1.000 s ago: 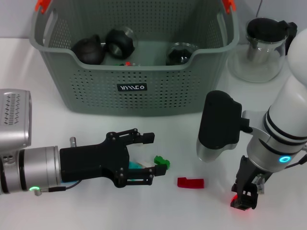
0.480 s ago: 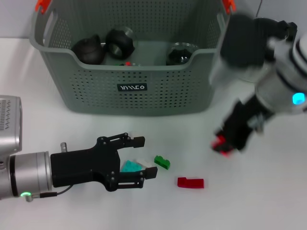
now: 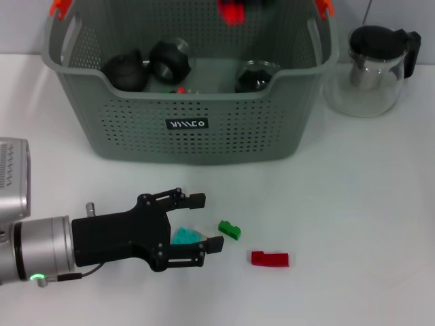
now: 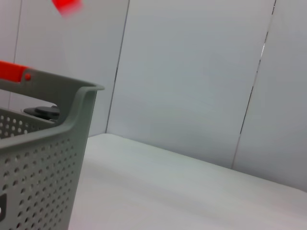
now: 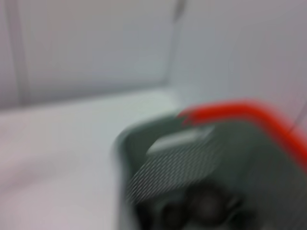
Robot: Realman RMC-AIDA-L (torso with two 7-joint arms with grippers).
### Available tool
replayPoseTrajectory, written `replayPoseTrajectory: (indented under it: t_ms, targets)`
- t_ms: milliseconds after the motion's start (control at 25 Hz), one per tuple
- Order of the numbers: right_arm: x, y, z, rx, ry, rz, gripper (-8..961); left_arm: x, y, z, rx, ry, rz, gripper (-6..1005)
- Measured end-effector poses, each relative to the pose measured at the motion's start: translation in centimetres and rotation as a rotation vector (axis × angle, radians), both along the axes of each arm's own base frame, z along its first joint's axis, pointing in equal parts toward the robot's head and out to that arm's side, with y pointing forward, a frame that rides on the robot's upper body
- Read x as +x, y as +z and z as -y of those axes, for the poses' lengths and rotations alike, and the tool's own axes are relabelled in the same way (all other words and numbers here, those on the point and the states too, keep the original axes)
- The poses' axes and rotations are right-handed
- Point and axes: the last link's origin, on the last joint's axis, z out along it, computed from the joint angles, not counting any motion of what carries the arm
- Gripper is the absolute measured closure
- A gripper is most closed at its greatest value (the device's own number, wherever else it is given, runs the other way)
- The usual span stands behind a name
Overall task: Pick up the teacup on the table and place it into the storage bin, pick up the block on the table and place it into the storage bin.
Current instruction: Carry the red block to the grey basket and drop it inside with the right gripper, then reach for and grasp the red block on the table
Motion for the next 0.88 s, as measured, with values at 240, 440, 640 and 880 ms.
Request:
replayPoseTrajectory:
  t_ms: [240,440,640,880]
  targets:
    - [0.6,0.7,-3.0,0.179,-0.059,-0.033,616,0.1,0.0,-0.1,0.003,-0.003,0.002,170]
    - [1.7,0.7,-3.8,0.226,-0.085,-0.031,541,0.2,0.1,-0.1,0.005,-0.004,0.006,170]
    - [2.2,1.7,-3.0,0.215,-0.062,-0.072,333,0.2,0.1,-0.1,0.003,-0.005,0.008,170]
    - [4.0,3.1,1.0,-0.028,0.039,-0.183,156,0.3,0.2,-0.2,0.003,-0.009,0.008,170]
